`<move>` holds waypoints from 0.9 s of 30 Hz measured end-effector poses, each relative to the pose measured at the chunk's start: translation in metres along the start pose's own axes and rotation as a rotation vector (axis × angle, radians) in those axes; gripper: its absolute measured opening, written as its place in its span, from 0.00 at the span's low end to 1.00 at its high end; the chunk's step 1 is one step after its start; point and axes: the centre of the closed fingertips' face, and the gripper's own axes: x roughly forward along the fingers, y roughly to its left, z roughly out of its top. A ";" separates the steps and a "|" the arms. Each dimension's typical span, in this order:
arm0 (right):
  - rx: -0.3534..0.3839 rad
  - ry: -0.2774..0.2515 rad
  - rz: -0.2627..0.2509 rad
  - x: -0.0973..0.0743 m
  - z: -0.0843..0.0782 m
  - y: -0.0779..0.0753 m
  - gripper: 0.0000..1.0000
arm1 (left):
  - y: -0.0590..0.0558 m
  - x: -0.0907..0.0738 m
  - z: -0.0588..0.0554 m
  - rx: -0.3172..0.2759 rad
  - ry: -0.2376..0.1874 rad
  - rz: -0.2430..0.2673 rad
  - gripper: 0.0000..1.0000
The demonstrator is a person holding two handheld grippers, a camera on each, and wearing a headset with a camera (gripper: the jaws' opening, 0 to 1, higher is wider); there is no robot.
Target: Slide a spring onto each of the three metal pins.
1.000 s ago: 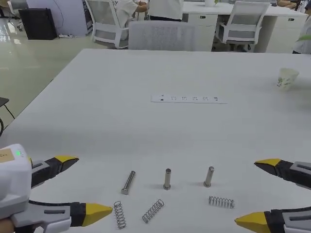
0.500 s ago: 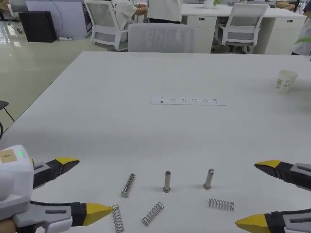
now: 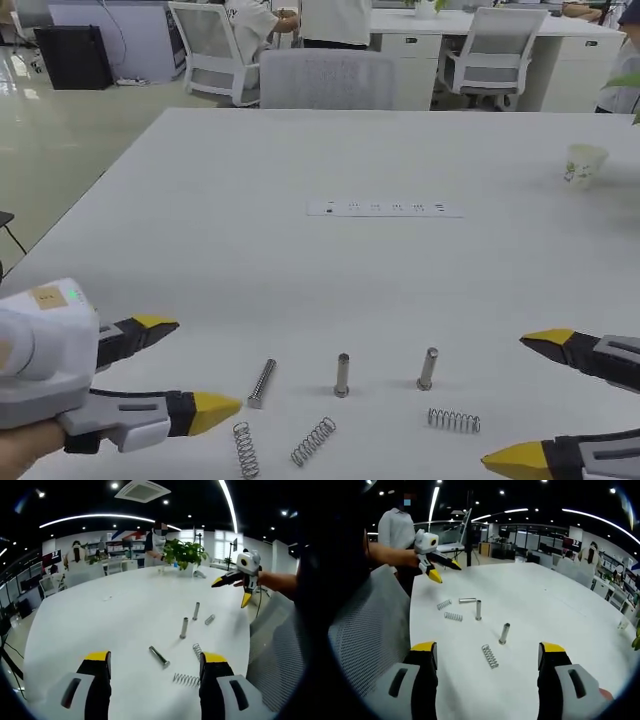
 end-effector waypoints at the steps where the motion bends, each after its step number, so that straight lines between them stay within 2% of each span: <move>1: 0.003 0.000 0.000 0.000 0.000 0.000 0.83 | 0.000 0.003 -0.001 0.006 0.013 -0.001 0.67; 7: 0.004 0.000 -0.001 0.000 -0.001 0.000 0.83 | 0.000 0.015 0.000 0.014 0.044 -0.009 0.63; 17: 0.008 0.002 0.002 0.003 -0.001 0.003 0.83 | -0.002 0.039 -0.006 0.030 0.125 -0.024 0.55; 27: 0.013 0.001 0.002 0.004 -0.003 0.001 0.83 | 0.004 0.058 -0.013 0.026 0.186 -0.009 0.46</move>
